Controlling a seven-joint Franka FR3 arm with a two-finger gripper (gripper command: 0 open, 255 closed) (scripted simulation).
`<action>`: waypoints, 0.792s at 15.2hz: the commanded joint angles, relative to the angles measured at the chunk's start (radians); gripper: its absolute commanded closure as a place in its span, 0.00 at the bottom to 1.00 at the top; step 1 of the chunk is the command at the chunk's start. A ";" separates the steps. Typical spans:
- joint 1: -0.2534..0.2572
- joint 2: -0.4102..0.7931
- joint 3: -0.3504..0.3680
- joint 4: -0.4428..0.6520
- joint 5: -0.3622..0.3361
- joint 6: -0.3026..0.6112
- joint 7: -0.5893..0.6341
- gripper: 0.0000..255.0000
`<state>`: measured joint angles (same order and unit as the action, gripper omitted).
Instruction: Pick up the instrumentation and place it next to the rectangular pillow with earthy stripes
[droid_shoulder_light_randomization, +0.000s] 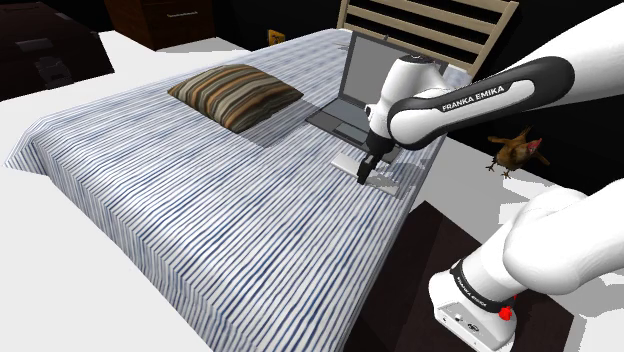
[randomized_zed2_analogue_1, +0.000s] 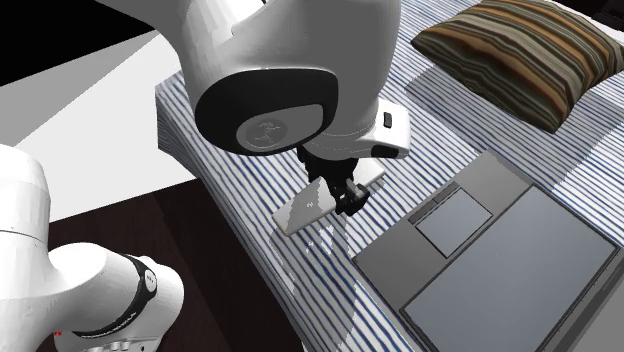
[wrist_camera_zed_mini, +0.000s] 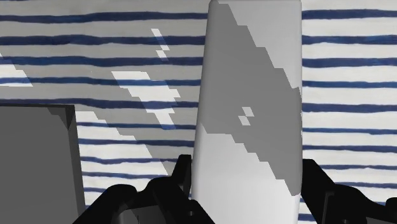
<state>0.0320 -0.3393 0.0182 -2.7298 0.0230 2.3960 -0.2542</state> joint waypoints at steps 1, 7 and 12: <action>0.000 0.000 0.000 0.000 0.000 0.000 0.000 1.00; 0.000 -0.023 0.000 0.011 0.000 -0.034 0.000 1.00; 0.000 -0.075 -0.001 0.044 -0.001 -0.119 0.001 1.00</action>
<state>0.0321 -0.4059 0.0181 -2.6934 0.0221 2.2934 -0.2526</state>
